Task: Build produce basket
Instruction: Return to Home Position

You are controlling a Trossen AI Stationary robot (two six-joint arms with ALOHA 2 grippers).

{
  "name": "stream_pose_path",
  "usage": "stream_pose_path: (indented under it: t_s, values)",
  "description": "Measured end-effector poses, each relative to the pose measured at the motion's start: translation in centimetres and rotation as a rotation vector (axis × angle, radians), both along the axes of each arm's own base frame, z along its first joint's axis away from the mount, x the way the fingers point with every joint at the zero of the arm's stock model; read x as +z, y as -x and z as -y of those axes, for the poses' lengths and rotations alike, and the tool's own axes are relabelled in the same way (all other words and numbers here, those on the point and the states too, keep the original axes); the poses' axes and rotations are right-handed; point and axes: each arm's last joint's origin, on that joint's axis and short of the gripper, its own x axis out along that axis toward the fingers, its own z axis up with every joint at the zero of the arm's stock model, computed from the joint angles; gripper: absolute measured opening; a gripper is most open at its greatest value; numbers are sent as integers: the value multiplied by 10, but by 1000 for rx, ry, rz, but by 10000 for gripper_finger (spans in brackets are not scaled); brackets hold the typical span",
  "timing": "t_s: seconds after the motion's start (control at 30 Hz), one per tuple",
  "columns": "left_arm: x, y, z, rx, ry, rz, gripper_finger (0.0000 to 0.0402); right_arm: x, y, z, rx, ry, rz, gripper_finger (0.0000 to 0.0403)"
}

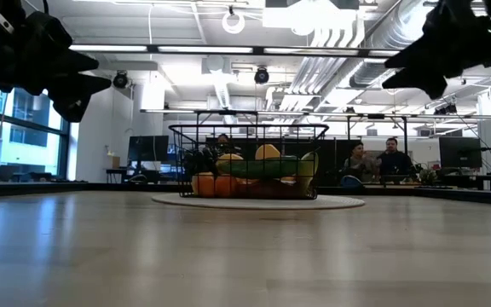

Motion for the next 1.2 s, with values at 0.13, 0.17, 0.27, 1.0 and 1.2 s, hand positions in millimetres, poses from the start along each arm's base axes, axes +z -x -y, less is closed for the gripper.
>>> stream_pose_path:
  t_s: [0.13,0.17,0.27,1.0,1.2]
  values:
    - [0,0,0,0,0,0,161,-13,8,-2,31,5,36,268]
    - [0,0,0,0,0,0,161,-18,10,-2,39,5,42,268]
    - [0,0,0,0,0,0,161,-29,14,-4,61,-7,64,268]
    - [0,0,0,0,0,2,161,-57,14,-6,106,-179,146,268]
    - [0,0,0,0,0,2,161,-57,15,-6,106,-178,145,268]
